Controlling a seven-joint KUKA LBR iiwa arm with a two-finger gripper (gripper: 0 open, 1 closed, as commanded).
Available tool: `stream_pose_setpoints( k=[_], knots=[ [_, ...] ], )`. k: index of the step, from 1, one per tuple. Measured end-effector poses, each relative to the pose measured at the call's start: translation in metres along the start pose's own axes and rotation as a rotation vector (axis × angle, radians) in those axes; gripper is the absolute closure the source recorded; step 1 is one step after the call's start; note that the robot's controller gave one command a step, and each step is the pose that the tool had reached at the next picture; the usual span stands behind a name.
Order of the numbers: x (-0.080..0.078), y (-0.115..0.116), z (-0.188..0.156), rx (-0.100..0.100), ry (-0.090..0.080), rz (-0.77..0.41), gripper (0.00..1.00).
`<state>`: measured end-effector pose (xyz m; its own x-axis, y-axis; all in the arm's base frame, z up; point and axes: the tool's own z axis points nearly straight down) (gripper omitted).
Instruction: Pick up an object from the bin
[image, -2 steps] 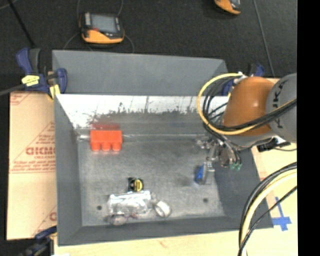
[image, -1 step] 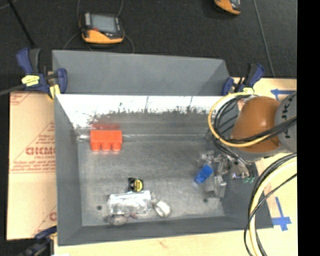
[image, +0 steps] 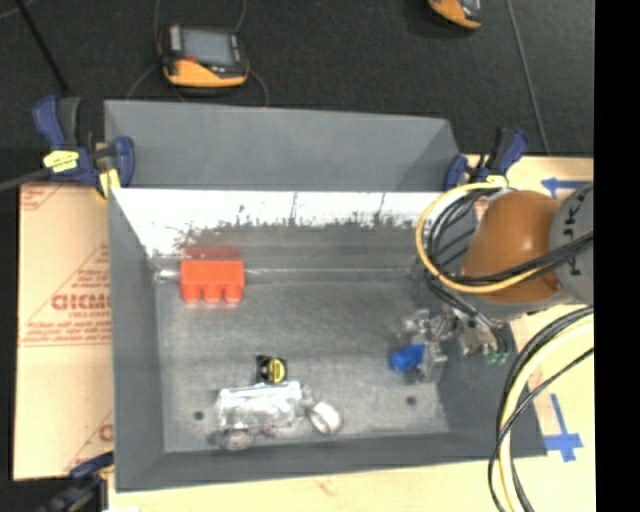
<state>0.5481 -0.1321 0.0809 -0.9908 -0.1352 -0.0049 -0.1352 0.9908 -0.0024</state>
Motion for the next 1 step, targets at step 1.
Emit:
stream_pose_setpoints(
  k=[1],
  knots=[
    [-0.0261,-0.0147,-0.1377,0.004,-0.008,-0.002,1.0]
  ],
)
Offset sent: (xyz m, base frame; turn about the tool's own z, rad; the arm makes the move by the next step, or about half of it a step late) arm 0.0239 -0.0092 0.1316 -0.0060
